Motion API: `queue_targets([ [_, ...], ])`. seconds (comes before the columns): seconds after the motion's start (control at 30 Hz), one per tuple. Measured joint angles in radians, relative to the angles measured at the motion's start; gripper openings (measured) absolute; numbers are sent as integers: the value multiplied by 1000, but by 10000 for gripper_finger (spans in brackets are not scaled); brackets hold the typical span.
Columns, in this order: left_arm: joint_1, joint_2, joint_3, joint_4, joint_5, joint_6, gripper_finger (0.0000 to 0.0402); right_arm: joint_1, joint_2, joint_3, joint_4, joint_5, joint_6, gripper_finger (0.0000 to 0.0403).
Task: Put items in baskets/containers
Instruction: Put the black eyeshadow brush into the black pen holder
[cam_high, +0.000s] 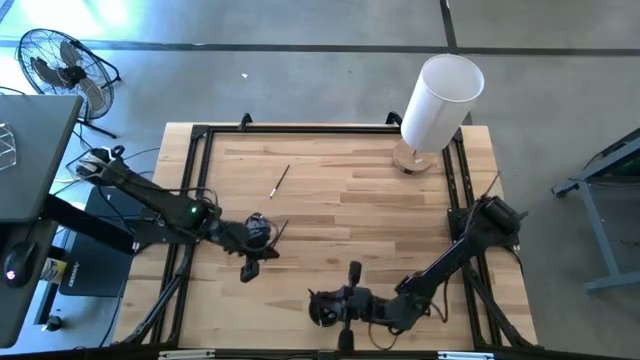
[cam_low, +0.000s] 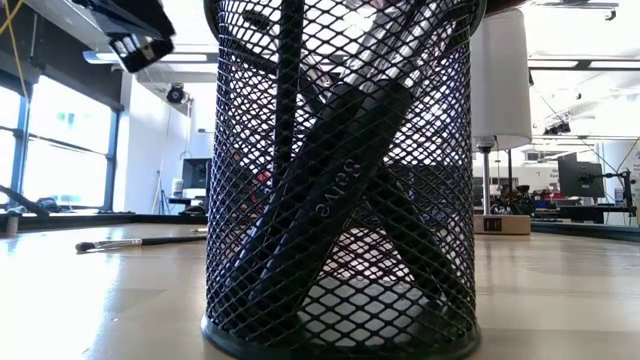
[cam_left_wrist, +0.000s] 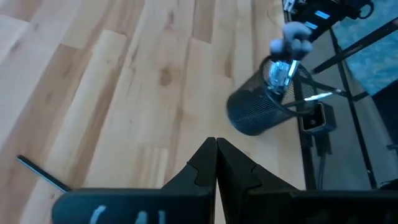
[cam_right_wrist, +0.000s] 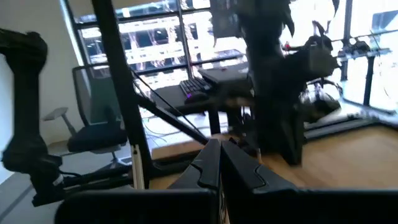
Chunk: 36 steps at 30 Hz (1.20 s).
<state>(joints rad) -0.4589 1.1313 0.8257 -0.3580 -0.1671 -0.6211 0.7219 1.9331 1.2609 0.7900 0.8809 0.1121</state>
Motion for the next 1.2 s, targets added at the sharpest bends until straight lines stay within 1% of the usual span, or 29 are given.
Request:
queue_targets([
  [0.1,-41,0,0,0,-29,-33,0,4,50,12,-1,31,58,0],
  [0.23,-85,0,0,0,-68,-64,0,19,95,14,-12,90,73,0],
  [0.33,-108,0,0,-1,-78,-68,0,21,101,13,-77,84,156,0],
  [0.43,-120,0,0,0,-77,-73,0,15,102,13,-194,33,263,6],
  [0.57,-117,1,0,-3,-78,-87,0,16,102,13,-265,24,338,37],
  [0.77,-118,1,0,-7,-78,-84,0,18,97,13,-289,21,328,109],
  [0.83,-118,1,0,-9,-78,-95,0,18,83,13,-330,-14,327,130],
  [0.9,-118,2,0,-3,-78,-125,0,18,51,13,-410,-45,332,148],
  [1.0,-111,9,0,-12,-81,-143,1,19,-28,13,-564,-36,412,163],
  [1.1,-94,8,1,-33,-93,-167,2,19,-123,14,-777,-16,589,166],
  [1.2,-54,8,0,-94,-91,-201,21,15,-213,14,-1038,-42,860,156],
])
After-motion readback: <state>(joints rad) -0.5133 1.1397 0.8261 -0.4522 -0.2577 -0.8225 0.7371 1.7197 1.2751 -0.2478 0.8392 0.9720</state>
